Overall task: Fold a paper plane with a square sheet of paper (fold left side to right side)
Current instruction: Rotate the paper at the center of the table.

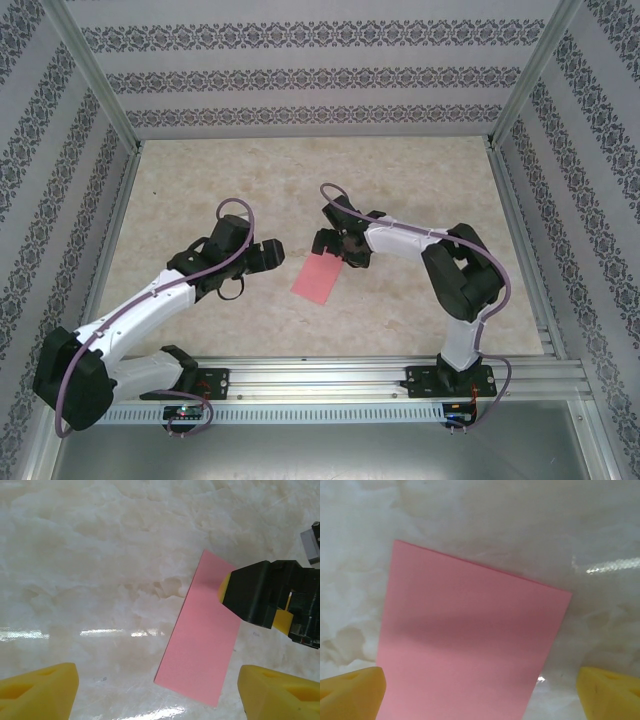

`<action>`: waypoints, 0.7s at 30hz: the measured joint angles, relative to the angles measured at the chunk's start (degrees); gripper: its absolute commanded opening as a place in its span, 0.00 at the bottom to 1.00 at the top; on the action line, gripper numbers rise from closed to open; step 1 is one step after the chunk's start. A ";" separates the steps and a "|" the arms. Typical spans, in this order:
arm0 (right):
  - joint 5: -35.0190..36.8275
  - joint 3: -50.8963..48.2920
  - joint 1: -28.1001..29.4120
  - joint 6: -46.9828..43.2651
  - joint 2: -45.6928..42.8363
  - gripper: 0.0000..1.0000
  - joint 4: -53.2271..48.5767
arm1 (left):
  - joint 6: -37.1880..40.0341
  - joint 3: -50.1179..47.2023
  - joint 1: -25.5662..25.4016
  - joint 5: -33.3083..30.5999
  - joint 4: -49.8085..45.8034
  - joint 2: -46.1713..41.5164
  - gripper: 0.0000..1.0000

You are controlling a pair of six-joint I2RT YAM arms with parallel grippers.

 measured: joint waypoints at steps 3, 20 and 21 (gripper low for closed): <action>0.79 2.01 0.68 0.50 1.22 0.98 -1.53 | 0.04 -0.07 0.04 -0.24 -0.17 -0.31 0.85; -1.31 10.49 4.22 -1.90 5.92 0.98 -1.09 | 0.07 -0.72 0.66 -1.05 -0.81 -2.08 0.86; -1.68 10.82 4.26 -2.49 5.92 0.98 -0.66 | 0.07 -0.74 0.68 -1.07 -0.79 -2.08 0.86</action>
